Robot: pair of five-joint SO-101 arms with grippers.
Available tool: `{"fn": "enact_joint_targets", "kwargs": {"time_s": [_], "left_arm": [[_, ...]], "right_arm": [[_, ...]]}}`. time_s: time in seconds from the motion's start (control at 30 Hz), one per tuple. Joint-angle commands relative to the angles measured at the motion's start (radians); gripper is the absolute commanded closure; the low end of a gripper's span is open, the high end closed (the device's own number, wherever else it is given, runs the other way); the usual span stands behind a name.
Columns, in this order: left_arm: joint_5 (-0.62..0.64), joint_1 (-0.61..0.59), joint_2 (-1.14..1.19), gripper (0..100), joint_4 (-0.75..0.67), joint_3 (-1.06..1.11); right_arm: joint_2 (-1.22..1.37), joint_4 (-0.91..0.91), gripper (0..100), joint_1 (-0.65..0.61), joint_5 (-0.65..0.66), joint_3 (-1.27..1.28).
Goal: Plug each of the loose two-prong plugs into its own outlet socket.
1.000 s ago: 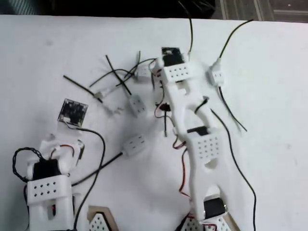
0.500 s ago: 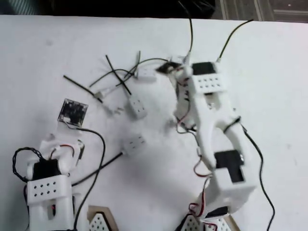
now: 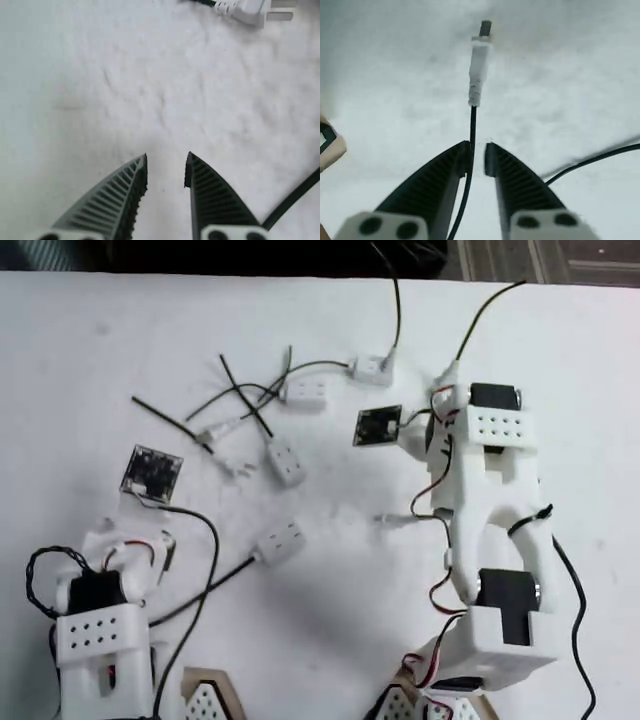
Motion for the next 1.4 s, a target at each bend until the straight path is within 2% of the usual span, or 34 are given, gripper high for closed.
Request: {"fn": "enact_joint_targets", "kwargs": {"time_s": [0.0,0.1,0.2,0.4,0.73,0.87,1.0,1.13,1.37], "left_arm": [[0.009,-0.005,-0.018,86,-0.023,0.000],[0.009,-0.004,-0.019,86,-0.034,0.008],[0.009,0.016,-0.022,86,-0.034,0.015],[0.008,0.025,-0.022,86,-0.034,0.015],[0.006,0.024,-0.022,86,-0.034,0.015],[0.006,0.024,-0.022,86,-0.034,0.015],[0.006,0.022,-0.022,86,-0.034,0.015],[0.006,0.022,-0.022,86,-0.034,0.015],[0.005,0.022,-0.022,86,-0.034,0.015]], "right_arm": [[-0.016,-0.007,76.3,0.004,-0.157,-0.055],[-0.012,-0.001,71.1,-0.021,-0.293,-0.120],[-0.016,0.002,73.4,-0.058,-0.488,-0.149],[-0.010,0.104,81.7,-0.119,-1.008,-0.149],[-0.007,0.107,83.3,-0.117,-1.643,-0.129],[-0.007,0.077,83.3,-0.133,-1.751,-0.020],[-0.007,-0.062,83.2,-0.116,-1.841,0.110],[-0.007,-0.199,83.1,-0.111,-1.890,0.226],[-0.005,-0.335,83.1,-0.088,-1.964,0.324]]}}
